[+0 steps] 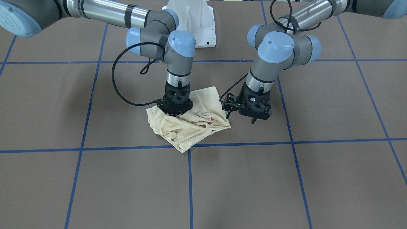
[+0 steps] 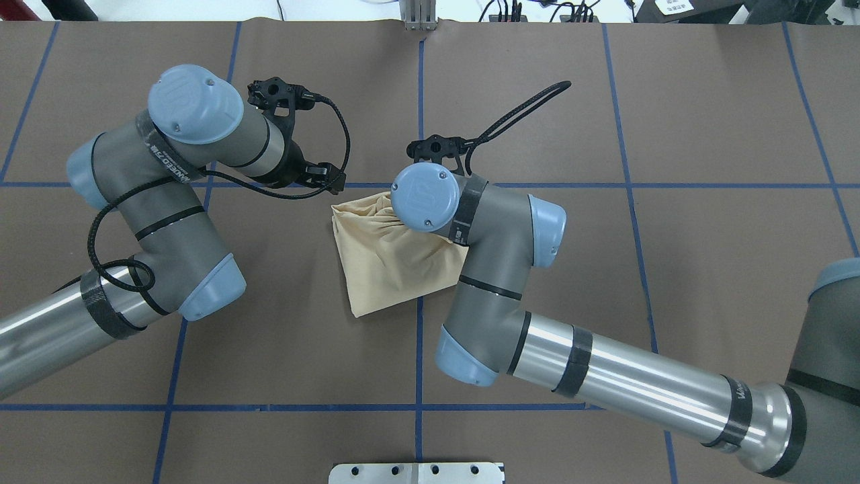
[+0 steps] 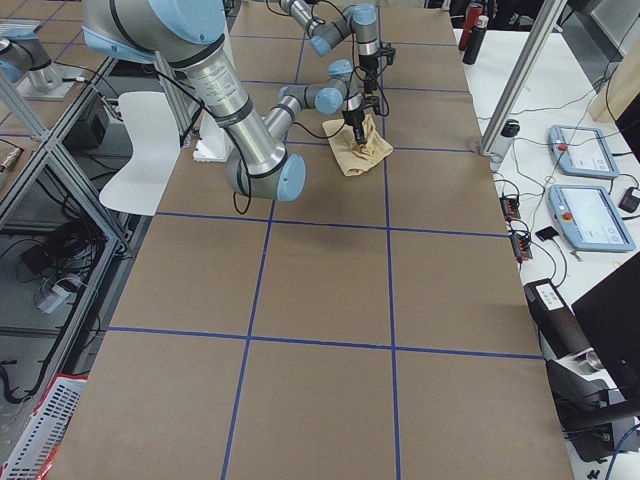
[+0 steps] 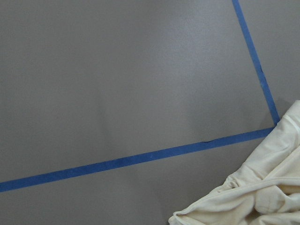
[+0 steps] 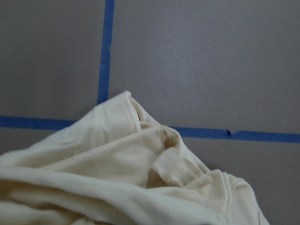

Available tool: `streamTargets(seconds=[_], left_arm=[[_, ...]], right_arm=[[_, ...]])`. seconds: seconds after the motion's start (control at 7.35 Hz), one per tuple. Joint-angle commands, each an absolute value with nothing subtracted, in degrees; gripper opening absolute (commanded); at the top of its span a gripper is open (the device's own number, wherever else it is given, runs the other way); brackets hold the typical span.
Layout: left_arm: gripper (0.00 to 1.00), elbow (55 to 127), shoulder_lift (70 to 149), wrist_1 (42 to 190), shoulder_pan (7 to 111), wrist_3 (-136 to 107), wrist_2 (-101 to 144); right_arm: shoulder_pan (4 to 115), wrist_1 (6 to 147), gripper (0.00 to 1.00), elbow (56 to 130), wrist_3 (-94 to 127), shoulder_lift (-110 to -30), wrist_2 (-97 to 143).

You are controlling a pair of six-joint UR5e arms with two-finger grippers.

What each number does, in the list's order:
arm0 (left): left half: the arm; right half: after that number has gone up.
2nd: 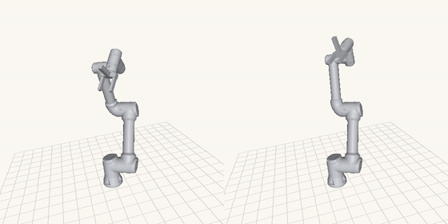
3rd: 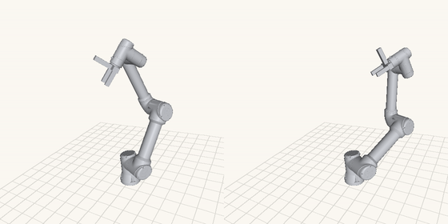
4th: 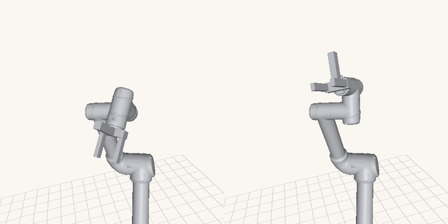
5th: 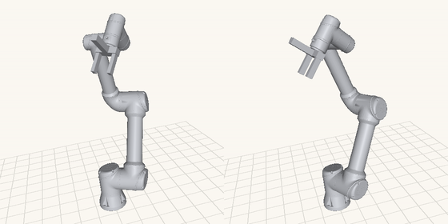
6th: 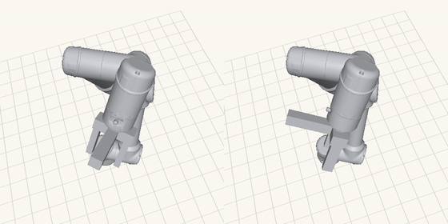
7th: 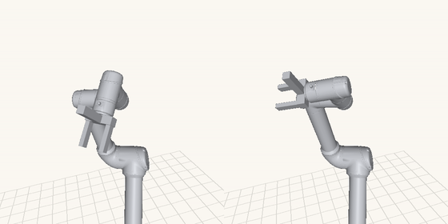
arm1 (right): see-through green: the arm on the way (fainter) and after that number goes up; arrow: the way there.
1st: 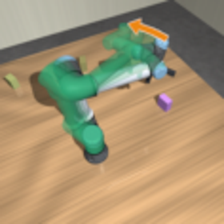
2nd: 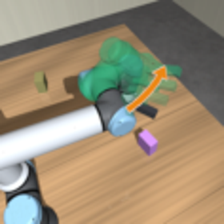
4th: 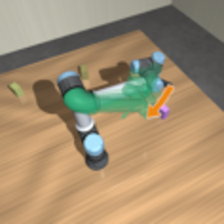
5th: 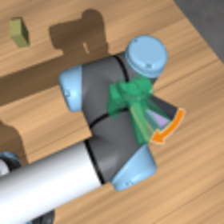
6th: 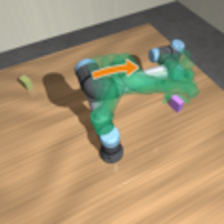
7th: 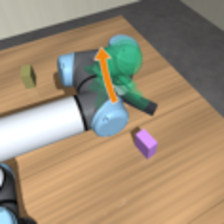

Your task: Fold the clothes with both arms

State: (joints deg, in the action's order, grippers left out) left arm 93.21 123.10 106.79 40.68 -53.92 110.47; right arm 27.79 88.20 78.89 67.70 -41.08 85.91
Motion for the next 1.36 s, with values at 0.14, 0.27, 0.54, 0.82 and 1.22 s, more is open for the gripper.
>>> streamTargets(seconds=[0.14, 0.27, 0.54, 0.82, 1.22], left_arm=[[1.0, 94.13, 122.34, 106.79, 40.78, -53.88, 110.83], [1.0, 94.13, 122.34, 106.79, 40.78, -53.88, 110.83], [1.0, 94.22, 122.34, 106.7, 40.78, -53.96, 111.18], [1.0, 96.31, 122.08, 106.0, 42.18, -53.88, 113.72], [1.0, 103.77, 119.88, 96.12, 45.16, -48.21, 114.43]], right_arm=[[33.65, 85.61, 0.03, 74.54, 63.12, -38.23, 85.96], [34.79, 82.3, 0.05, 73.49, 60.84, -38.23, 85.96], [35.42, 79.46, 0.99, 72.33, 61.87, -37.97, 86.39], [39.78, 80.41, 1.0, 72.42, 65.04, -38.05, 99.4], [47.79, 90.49, 1.0, 83.25, 56.57, -44.78, 111.08]])
